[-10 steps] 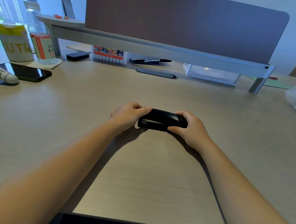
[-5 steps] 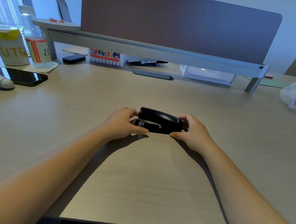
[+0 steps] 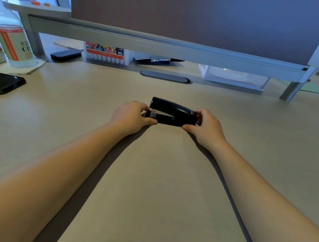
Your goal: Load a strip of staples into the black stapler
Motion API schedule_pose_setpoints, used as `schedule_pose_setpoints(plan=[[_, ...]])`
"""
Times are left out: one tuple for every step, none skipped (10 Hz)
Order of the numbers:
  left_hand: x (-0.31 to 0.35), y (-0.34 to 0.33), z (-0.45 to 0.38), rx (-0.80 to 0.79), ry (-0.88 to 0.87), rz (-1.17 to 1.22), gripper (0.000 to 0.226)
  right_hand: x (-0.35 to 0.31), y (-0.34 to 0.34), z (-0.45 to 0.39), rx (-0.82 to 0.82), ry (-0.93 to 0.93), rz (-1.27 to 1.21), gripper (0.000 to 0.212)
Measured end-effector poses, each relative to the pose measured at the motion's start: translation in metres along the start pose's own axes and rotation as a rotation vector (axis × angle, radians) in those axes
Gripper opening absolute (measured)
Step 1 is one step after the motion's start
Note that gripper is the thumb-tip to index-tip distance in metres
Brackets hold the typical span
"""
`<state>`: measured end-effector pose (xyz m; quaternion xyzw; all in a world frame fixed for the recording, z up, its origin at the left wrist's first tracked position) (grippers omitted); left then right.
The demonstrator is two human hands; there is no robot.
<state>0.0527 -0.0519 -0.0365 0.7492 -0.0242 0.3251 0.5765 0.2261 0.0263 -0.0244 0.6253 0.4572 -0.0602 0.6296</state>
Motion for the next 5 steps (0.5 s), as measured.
schedule_pose_setpoints(plan=[[0.0,-0.007,-0.038,-0.013,0.022,0.034,0.044,0.007,-0.007,-0.035,0.021,-0.011,-0.008,0.042],[0.002,-0.009,-0.067,-0.015,0.032,0.043,0.045,0.012,-0.011,-0.064,0.059,-0.02,0.014,0.042],[0.003,-0.013,-0.085,0.015,0.037,0.004,0.045,0.016,-0.016,-0.084,0.075,-0.029,0.029,0.041],[0.006,-0.013,-0.086,0.019,0.037,-0.034,0.046,0.017,-0.017,-0.09,0.069,-0.042,0.037,0.045],[0.005,-0.013,-0.081,0.035,0.034,-0.052,0.052,0.02,-0.017,-0.082,0.093,-0.046,0.023,0.054]])
Point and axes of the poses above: each hand's wrist, its own z-axis away from the middle knuckle, its own y-axis out of the back of the hand, x = y × z, the point moved 4 cm from there along -z, towards the middle knuckle, and after that the axes turned 2 degrees about y, right-handed, at the moved point
